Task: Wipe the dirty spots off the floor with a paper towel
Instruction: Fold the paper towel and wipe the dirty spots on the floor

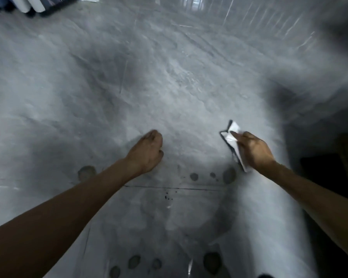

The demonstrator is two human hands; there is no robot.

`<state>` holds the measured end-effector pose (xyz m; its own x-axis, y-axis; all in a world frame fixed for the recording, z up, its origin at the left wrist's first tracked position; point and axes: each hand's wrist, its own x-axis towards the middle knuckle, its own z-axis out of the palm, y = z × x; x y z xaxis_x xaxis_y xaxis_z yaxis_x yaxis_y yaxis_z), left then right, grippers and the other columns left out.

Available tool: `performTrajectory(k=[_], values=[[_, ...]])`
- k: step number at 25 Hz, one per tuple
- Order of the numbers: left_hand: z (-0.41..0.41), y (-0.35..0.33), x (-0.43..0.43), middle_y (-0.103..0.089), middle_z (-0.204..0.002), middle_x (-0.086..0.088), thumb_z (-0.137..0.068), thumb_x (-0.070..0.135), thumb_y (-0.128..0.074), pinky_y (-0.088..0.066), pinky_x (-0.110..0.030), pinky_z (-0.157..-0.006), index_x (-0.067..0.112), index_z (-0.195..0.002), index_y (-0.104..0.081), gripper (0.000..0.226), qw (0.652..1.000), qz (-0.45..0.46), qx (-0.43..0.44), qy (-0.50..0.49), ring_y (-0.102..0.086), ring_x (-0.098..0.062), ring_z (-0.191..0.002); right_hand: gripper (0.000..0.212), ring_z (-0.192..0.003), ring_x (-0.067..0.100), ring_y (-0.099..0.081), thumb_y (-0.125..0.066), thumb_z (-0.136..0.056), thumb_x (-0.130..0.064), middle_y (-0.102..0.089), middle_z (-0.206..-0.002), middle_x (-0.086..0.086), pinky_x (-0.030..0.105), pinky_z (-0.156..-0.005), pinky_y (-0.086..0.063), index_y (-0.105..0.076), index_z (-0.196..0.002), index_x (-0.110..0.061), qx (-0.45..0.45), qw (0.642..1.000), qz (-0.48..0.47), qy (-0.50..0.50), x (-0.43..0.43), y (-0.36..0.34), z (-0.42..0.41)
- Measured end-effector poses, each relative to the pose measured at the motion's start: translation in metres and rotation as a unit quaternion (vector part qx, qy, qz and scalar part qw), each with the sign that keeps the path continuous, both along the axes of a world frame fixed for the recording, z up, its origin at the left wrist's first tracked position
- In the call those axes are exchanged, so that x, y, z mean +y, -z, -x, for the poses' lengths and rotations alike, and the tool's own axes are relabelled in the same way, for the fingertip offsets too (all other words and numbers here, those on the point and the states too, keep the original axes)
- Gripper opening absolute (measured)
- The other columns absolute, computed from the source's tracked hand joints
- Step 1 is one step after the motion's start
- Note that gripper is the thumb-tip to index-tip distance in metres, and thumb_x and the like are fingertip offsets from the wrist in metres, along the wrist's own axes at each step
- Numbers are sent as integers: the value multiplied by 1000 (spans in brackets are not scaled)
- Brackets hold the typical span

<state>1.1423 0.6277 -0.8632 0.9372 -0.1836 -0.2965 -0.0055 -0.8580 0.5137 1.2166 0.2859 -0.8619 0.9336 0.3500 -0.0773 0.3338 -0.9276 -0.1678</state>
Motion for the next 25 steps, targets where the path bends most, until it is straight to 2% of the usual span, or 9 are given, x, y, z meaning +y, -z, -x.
performTrajectory(k=[3,5,8,11,13,16,17,21,25], values=[[-4,7,-17,-31,-146,-31,-94,15,-45,-22,-39,-115,-9,-130,-34,45,999,-43,27,-4,-24,-39,-141,44,-100,39,-59,-53,-94,-11,-58,-118,18,34,-77,-46,-51,-138,-18,-17,986,4,164,-62,30,44],[-4,9,-21,-14,-155,-29,-95,18,-43,-18,-38,-118,-8,-143,-18,59,997,-58,39,-26,-13,-35,-146,40,-86,43,-61,-47,-95,-18,-61,-108,24,39,-69,-50,-53,-133,-10,-66,973,5,223,-50,41,69],[-4,6,-21,-20,-154,-27,-95,17,-44,-24,-38,-114,-6,-142,-22,57,997,-49,43,-49,-18,-33,-145,46,-70,42,-64,-37,-98,-29,-66,-92,28,43,-59,-53,-58,-125,1,-83,961,-66,254,23,38,91],[1,4,-12,-54,-114,-18,-88,9,-48,-40,-35,-86,4,-107,-45,20,999,-7,-6,-52,-51,-36,-115,35,-74,32,-67,-54,-92,-22,-72,-94,11,30,-60,-55,-63,-123,-11,-39,973,-151,171,133,45,128],[10,2,-1,-49,-88,-7,-82,6,-50,-39,-34,-70,12,-89,-39,14,998,9,-46,-45,-55,-33,-88,53,-76,26,-64,-67,-78,-16,-68,-103,8,33,-65,-53,-58,-130,-11,-34,994,-106,-16,180,42,142],[28,2,20,-47,-84,-6,-80,6,-52,-42,-37,-72,13,-86,-38,17,997,0,-69,-32,-52,-32,-84,58,-76,31,-65,-73,-71,-12,-69,-105,15,35,-69,-53,-60,-128,-6,-86,983,-35,-158,137,40,126],[33,3,25,-49,-88,-8,-81,6,-53,-41,-37,-75,12,-88,-40,16,997,-7,-66,-35,-52,-32,-86,61,-77,35,-65,-78,-70,-10,-69,-106,18,37,-69,-54,-60,-128,-5,-87,986,-18,-139,108,38,118],[40,5,27,-52,-102,-12,-86,9,-53,-41,-33,-77,7,-97,-45,14,998,8,-36,-50,-52,-27,-89,56,-69,42,-63,-68,-72,-3,-64,-96,25,43,-60,-51,-54,-126,0,-54,986,61,142,12,25,112],[45,7,31,-51,-90,-5,-85,12,-53,-37,-30,-67,13,-91,-40,14,998,8,-21,-52,-50,-24,-78,41,-70,44,-63,-56,-87,-4,-62,-97,31,47,-59,-52,-51,-127,7,-59,959,33,274,71,28,111]])
